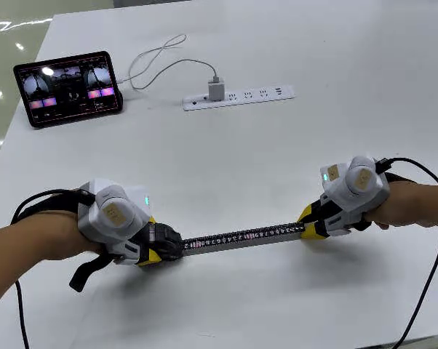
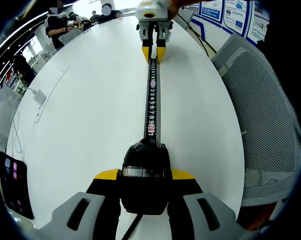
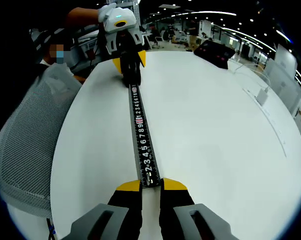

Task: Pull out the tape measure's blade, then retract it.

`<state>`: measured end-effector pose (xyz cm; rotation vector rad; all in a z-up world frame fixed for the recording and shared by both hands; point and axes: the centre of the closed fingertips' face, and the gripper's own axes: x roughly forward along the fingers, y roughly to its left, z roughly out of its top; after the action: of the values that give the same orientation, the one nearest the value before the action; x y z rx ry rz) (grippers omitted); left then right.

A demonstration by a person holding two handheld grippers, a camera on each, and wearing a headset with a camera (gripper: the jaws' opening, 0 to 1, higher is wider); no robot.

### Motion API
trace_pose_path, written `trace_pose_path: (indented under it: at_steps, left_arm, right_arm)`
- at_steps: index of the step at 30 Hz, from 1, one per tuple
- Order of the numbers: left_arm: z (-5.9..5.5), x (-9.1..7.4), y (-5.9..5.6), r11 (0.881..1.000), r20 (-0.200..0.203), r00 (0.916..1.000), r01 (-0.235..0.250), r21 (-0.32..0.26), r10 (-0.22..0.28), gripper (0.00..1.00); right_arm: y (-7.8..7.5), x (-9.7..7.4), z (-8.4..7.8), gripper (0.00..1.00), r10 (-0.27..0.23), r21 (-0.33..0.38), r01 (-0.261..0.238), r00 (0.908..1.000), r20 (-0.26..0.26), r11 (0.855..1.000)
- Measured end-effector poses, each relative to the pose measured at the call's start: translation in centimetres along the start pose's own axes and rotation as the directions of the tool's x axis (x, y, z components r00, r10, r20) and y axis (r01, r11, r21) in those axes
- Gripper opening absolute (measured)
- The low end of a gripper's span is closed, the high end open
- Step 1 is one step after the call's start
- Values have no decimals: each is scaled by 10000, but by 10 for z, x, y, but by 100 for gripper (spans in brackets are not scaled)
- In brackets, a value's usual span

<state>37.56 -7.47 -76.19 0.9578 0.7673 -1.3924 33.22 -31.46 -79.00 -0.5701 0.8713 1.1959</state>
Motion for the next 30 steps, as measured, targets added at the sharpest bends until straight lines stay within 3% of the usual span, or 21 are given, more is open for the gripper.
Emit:
trace_pose_path:
  at_steps: [12,18,25,30]
  left_arm:
    - [1,0,0,10000,52,10000,-12,-8,13,30]
    - [4,1,0,10000,428,9991,-7,-69,10,31]
    - [4,2,1,9999,366,9993,5,113,-10,32]
    - [2,4,1,9996,233,9997,5,278,-12,32]
  right_arm:
    - [-2,-1,-5,9,7,32,-7,10000,-34,10000]
    - [0,-1,-4,10,50,-274,-57,9997,-255,9996]
    - [0,-2,-4,11,14,-665,-43,9990,-445,9978]
    - [-1,-2,-4,11,-9,-490,-19,9984,-572,9988]
